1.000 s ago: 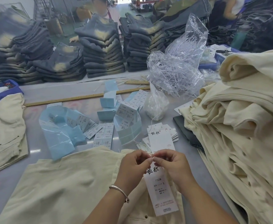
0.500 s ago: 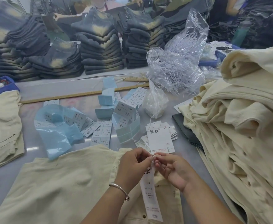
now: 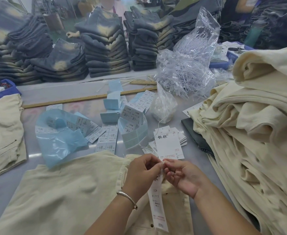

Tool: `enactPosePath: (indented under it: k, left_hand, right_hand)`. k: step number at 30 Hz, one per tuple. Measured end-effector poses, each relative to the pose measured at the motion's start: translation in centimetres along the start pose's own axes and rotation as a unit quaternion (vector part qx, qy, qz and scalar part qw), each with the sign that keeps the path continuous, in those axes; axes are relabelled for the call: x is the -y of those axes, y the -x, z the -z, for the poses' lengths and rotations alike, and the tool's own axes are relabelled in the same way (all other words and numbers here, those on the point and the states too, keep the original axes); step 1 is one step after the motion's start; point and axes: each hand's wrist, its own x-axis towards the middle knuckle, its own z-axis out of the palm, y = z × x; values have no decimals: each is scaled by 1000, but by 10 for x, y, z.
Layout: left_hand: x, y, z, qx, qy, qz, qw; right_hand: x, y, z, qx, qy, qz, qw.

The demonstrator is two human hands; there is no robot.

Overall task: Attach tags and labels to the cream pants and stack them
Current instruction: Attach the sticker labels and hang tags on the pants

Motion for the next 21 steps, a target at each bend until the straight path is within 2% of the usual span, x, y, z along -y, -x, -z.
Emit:
enactPosePath:
  k: [5, 11, 21]
  left_hand:
    - [1, -3, 1, 6, 31, 26, 999]
    - [2, -4, -1, -4, 3, 17, 1000]
    - [3, -4, -1, -18, 7, 7, 1000]
  right_hand:
    - [0, 0, 1, 5, -6, -12, 1000]
    - [-1, -1, 2, -20, 47, 19, 999]
    - [-2, 0, -2, -30, 46, 27, 998]
